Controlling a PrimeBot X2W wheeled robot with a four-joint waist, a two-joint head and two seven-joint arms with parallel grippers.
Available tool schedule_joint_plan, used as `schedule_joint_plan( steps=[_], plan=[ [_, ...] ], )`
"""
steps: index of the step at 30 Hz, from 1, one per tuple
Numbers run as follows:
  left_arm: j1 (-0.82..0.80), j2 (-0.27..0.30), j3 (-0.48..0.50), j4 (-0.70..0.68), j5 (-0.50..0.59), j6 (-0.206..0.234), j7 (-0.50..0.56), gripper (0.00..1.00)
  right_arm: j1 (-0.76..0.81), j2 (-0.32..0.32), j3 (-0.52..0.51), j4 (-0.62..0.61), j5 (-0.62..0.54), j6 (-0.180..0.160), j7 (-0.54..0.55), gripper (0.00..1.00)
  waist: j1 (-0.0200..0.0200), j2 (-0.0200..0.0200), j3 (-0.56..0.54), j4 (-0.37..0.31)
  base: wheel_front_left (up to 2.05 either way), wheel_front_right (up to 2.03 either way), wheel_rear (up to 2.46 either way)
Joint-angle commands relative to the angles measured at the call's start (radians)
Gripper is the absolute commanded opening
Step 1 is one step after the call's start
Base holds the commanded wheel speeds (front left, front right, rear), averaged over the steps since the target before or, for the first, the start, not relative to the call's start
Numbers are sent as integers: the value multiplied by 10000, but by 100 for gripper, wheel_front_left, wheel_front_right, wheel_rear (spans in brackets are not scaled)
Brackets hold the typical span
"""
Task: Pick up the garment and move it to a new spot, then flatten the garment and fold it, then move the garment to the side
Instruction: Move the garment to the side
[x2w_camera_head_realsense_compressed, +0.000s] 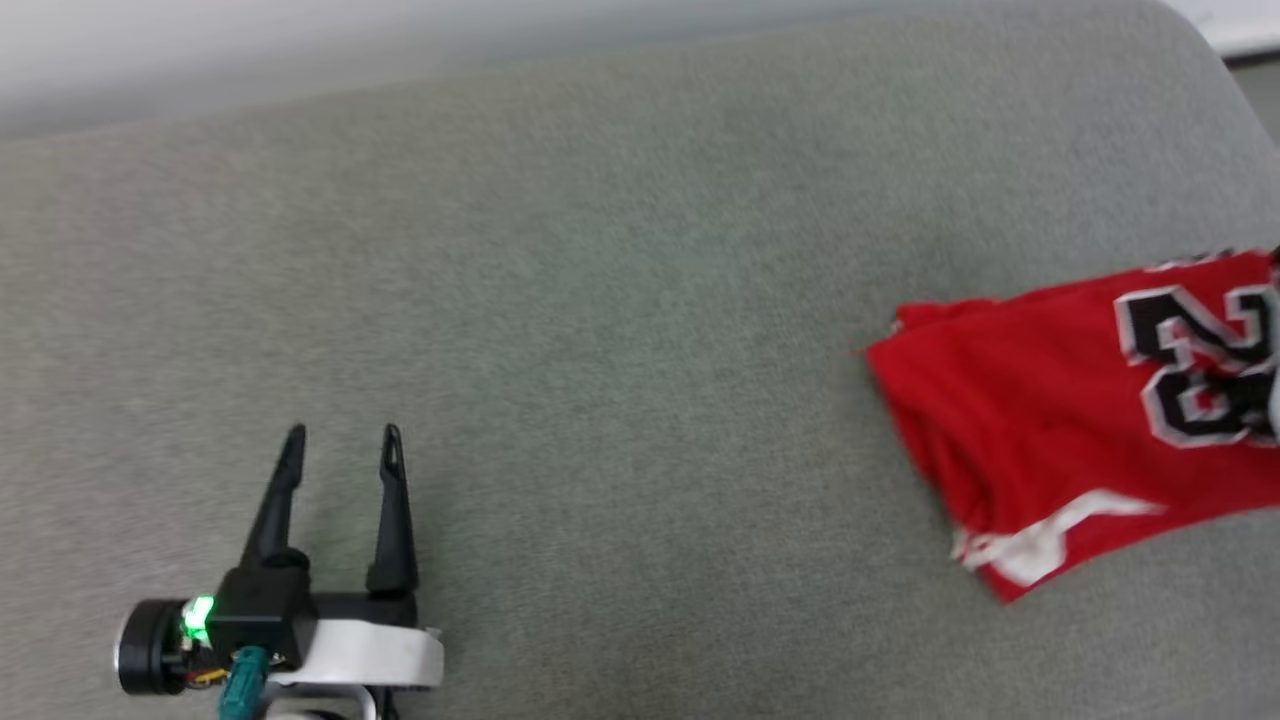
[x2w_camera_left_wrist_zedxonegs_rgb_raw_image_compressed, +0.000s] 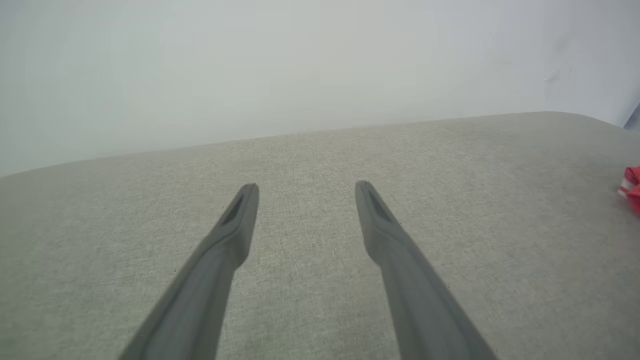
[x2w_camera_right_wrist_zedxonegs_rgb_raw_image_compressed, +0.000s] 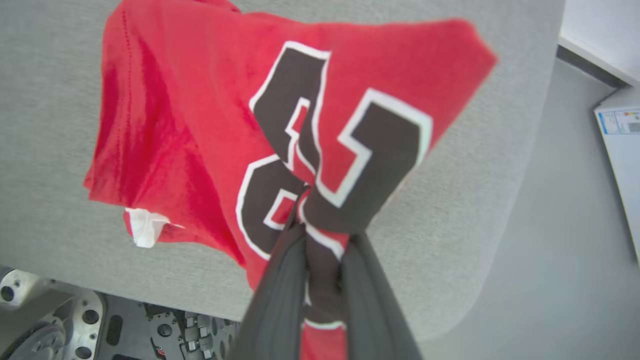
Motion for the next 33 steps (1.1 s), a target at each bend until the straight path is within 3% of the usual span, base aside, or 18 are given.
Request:
schedule_joint_plan(
  steps=[1,6,16,23,24,25,30,33],
  plan=[
    [-270,126,63,-122,94,-35,-21,100,-438,-129,-50,295,-255,-11,-100,0,-1,-1,898,-737,0,0,0],
    [-729,359,223,-468,235,-116,-21,100,-1184,-371,-462,1777,-725,-10,-690,0,-1,-1,1872,-951,0,0,0],
    [-1359,578,163,-838,359,-150,-18,100,-1666,-572,-1770,4474,-1868,-10,-1724,0,-1,-1,3008,-584,0,0,0],
    [-1416,603,169,-867,338,-63,8,100,-1573,157,-2468,5374,-2350,-10,-2173,0,-1,-1,3135,-483,0,0,0],
    [-1407,593,143,-846,334,-63,8,100,-1605,256,-2571,5483,-2472,-10,-2218,69,-1,-1,3073,-468,0,0,0],
    [-1401,575,110,-835,329,-56,8,100,-1627,356,-2666,5596,-2634,-10,-2292,100,-1,-1,2980,-439,0,0,0],
    [-1145,409,22,-795,225,49,-1,100,-1733,621,-3152,6093,-3782,-10,-2796,100,-1,-1,2125,-199,0,0,0],
    [-857,321,57,-693,127,134,-20,100,-1842,679,-3549,6114,-4719,-10,-3658,100,-1,-1,1450,-22,0,0,0]
  ],
)
